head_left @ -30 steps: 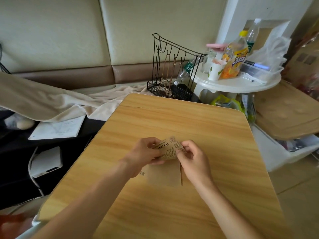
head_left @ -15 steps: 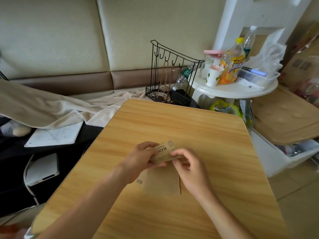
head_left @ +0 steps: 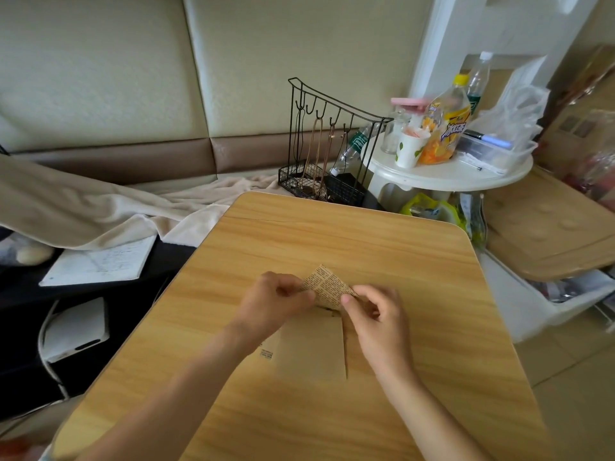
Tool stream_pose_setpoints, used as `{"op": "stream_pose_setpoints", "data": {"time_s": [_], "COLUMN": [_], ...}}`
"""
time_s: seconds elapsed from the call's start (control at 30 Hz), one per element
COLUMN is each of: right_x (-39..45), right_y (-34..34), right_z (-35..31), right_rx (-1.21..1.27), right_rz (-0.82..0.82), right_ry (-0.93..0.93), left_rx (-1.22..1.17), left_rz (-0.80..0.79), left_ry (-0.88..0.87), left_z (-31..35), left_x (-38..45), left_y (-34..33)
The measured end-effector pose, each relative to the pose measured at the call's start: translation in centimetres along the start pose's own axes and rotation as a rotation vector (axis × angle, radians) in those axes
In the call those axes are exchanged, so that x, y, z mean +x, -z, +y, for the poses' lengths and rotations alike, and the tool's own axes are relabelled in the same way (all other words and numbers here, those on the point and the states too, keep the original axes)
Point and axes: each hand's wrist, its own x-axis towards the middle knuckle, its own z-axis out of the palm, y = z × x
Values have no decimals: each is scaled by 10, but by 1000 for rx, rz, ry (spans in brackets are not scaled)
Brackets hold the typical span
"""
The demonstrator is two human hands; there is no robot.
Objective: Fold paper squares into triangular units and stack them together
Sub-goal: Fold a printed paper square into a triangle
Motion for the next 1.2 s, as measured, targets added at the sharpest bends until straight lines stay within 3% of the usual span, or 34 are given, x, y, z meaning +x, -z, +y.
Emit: {"op": "stream_pose_setpoints", "data": {"time_s": [0.1, 0.2, 0.37, 0.67, 1.03, 1.2], "right_x": [2, 1, -2, -3, -2, -2], "right_y": [2, 3, 2, -3, -5, -6], "right_z": [-2, -4, -7, -3, -1, -7], "right_rx": [-13, 84, 227, 112, 94, 111], "right_rz": [3, -65, -109, -105, -100, -173], "right_ry": [53, -8, -84, -49, -83, -125], "left_rx": [148, 128, -227, -576, -475, -376], "left_rz": [162, 128, -79, -151, -174, -197], "left_ry": [-106, -130, 75, 207, 146, 94], "left_z": [0, 0, 1, -1, 1, -3], "left_x": [2, 0, -2, 3, -1, 2], "left_y": [-4, -4, 0, -1, -4, -4]}}
